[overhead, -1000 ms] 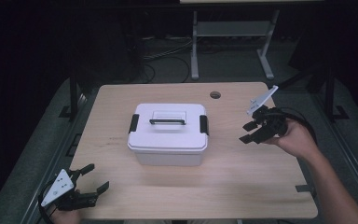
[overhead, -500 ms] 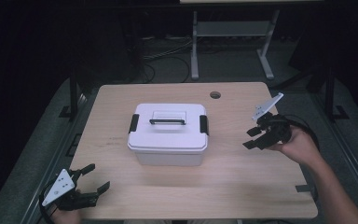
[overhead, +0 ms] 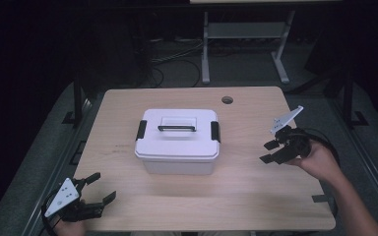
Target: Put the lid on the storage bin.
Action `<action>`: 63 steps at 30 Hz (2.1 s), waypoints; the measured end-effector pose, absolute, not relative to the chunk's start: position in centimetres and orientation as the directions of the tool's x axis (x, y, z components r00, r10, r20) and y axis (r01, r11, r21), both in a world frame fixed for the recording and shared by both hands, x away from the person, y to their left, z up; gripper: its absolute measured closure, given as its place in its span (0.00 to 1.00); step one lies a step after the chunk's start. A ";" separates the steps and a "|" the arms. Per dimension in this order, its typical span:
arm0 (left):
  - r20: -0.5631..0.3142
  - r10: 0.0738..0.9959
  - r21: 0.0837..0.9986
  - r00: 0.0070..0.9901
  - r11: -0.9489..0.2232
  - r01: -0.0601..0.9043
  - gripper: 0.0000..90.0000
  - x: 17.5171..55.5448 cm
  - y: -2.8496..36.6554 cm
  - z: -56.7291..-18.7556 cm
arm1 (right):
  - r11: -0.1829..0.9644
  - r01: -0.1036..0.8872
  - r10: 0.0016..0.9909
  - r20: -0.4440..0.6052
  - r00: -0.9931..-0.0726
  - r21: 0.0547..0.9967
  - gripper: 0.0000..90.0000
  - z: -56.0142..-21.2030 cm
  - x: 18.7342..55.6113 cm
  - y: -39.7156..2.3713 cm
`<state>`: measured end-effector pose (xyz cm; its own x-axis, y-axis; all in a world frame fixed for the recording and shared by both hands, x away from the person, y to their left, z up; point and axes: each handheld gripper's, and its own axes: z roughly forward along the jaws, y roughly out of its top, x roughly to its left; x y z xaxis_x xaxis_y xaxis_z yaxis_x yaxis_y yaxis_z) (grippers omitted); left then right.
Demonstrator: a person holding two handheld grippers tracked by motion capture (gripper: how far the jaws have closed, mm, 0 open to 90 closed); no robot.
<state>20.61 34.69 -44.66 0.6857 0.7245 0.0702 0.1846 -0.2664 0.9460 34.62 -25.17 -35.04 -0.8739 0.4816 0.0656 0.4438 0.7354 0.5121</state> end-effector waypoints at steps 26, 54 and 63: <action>0.071 0.723 0.944 0.688 -0.271 0.187 0.17 20.7 34.6 -44.7 | 0.704 0.480 0.504 0.109 -0.857 0.524 0.47 -38.0 33.1 -26.9; 0.073 0.721 0.943 0.689 -0.274 0.187 0.17 20.7 34.5 -44.7 | 0.678 0.512 0.515 0.156 -0.843 0.527 0.47 -40.3 31.6 -28.0; 0.072 0.720 0.944 0.690 -0.273 0.187 0.17 20.8 34.5 -44.7 | 0.676 0.510 0.510 0.162 -0.845 0.532 0.47 -40.7 30.9 -28.2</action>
